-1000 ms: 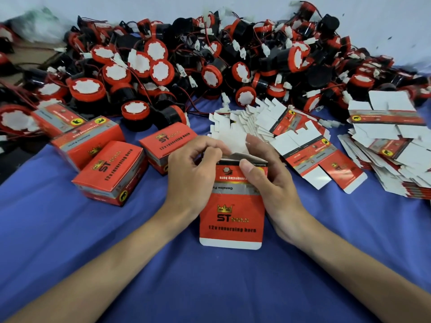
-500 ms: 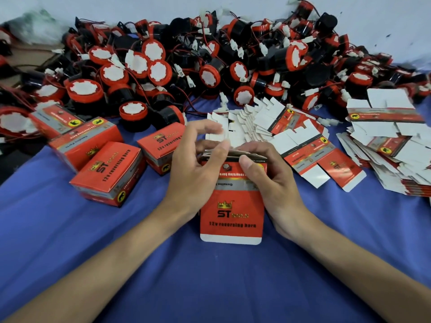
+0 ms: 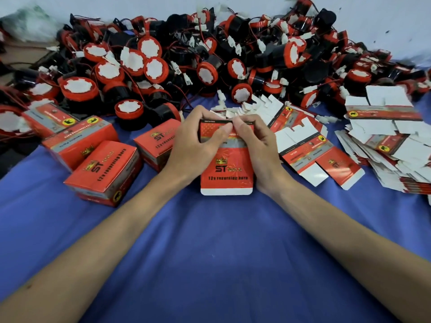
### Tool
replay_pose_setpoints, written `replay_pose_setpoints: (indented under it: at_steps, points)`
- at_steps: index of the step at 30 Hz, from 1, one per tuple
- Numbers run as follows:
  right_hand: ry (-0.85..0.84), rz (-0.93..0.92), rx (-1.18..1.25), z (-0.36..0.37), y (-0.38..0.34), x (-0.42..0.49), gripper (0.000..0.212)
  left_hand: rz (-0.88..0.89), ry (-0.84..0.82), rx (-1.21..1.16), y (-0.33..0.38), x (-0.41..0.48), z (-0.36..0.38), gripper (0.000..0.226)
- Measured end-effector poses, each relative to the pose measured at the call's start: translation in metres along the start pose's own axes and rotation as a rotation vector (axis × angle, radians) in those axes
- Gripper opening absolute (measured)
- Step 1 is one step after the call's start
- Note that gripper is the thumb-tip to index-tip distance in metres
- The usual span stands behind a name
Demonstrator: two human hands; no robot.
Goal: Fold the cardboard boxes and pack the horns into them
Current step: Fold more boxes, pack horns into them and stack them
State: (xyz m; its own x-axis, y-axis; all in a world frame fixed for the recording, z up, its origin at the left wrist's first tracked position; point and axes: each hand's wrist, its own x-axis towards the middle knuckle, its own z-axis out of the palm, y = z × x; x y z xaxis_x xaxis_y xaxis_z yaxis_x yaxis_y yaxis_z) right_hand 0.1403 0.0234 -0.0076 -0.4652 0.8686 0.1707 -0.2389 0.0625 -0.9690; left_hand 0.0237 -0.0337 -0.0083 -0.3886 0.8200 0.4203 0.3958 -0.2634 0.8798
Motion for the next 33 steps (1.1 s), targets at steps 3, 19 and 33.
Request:
replay_pose_setpoints:
  at_steps: [3,19,33]
  points:
    - [-0.029,-0.014,-0.019,0.0,-0.001,-0.001,0.024,0.065,0.067,0.053,-0.003,-0.004,0.001,0.029]
    - [-0.04,-0.153,-0.225,-0.006,0.0,-0.016,0.015,0.078,-0.001,-0.021,0.0,-0.01,-0.005,0.018]
    - [0.002,0.052,0.159,-0.013,-0.003,-0.014,0.009,0.005,-0.269,-0.388,0.004,-0.025,-0.003,0.061]
